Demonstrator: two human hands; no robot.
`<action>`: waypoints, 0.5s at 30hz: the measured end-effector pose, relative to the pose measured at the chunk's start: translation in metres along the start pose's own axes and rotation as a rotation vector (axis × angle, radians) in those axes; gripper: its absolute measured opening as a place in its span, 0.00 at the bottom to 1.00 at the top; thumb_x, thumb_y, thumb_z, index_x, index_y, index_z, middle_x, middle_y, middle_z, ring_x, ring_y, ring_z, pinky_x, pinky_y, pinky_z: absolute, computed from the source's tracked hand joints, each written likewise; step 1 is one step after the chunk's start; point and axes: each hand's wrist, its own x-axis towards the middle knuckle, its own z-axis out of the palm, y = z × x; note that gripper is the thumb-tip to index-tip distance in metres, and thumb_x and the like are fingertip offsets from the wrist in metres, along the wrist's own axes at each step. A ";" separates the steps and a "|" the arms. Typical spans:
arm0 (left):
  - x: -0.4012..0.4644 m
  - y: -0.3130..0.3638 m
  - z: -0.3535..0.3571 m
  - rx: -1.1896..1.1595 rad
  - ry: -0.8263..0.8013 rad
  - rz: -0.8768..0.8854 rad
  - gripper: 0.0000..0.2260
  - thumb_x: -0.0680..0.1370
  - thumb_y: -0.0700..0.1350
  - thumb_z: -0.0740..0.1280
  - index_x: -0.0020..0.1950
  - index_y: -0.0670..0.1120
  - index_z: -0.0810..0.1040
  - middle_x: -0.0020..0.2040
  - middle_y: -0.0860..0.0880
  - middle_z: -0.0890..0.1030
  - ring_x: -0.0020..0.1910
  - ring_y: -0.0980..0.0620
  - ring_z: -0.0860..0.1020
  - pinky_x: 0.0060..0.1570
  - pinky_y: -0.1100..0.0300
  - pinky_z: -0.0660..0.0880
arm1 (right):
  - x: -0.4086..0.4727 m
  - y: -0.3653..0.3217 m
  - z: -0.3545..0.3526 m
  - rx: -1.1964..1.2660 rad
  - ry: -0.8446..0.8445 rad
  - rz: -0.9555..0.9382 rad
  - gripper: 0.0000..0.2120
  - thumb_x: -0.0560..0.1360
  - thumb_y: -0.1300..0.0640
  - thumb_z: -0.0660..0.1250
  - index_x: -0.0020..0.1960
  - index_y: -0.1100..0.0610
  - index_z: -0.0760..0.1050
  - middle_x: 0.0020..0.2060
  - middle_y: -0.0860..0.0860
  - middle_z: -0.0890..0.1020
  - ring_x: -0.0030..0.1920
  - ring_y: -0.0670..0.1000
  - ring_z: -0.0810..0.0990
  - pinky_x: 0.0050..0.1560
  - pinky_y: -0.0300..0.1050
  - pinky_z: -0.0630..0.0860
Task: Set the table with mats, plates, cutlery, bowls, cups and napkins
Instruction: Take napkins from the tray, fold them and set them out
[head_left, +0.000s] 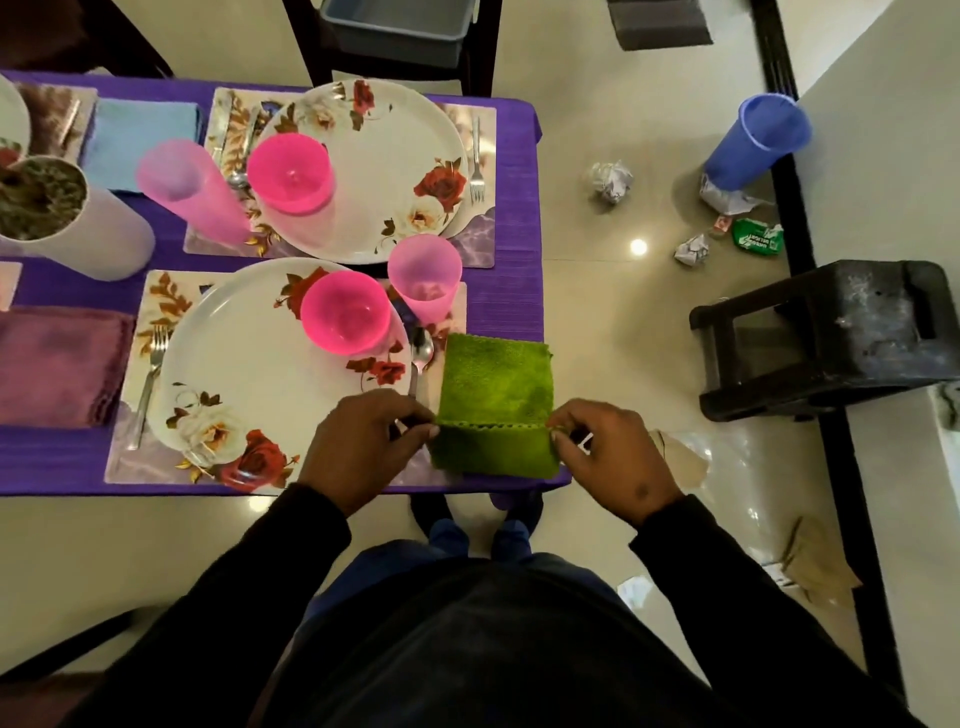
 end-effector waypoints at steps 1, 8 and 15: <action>0.008 0.002 0.001 0.000 0.030 -0.010 0.03 0.75 0.47 0.76 0.48 0.52 0.86 0.42 0.55 0.84 0.36 0.59 0.78 0.40 0.56 0.77 | 0.008 0.001 -0.001 -0.008 0.036 0.004 0.04 0.75 0.58 0.68 0.46 0.51 0.80 0.39 0.43 0.81 0.39 0.45 0.78 0.43 0.45 0.77; 0.065 0.006 0.019 0.052 0.197 -0.136 0.06 0.76 0.51 0.74 0.49 0.50 0.87 0.43 0.51 0.86 0.40 0.51 0.81 0.43 0.55 0.78 | 0.060 0.013 0.003 -0.024 0.156 0.111 0.02 0.75 0.58 0.69 0.47 0.53 0.80 0.43 0.46 0.82 0.37 0.45 0.77 0.45 0.43 0.77; 0.094 0.001 0.042 0.104 0.155 -0.214 0.10 0.79 0.50 0.69 0.54 0.47 0.85 0.45 0.46 0.86 0.45 0.45 0.83 0.45 0.53 0.79 | 0.090 0.026 0.017 -0.031 0.155 0.205 0.04 0.77 0.59 0.68 0.49 0.55 0.80 0.44 0.50 0.83 0.42 0.50 0.79 0.48 0.49 0.79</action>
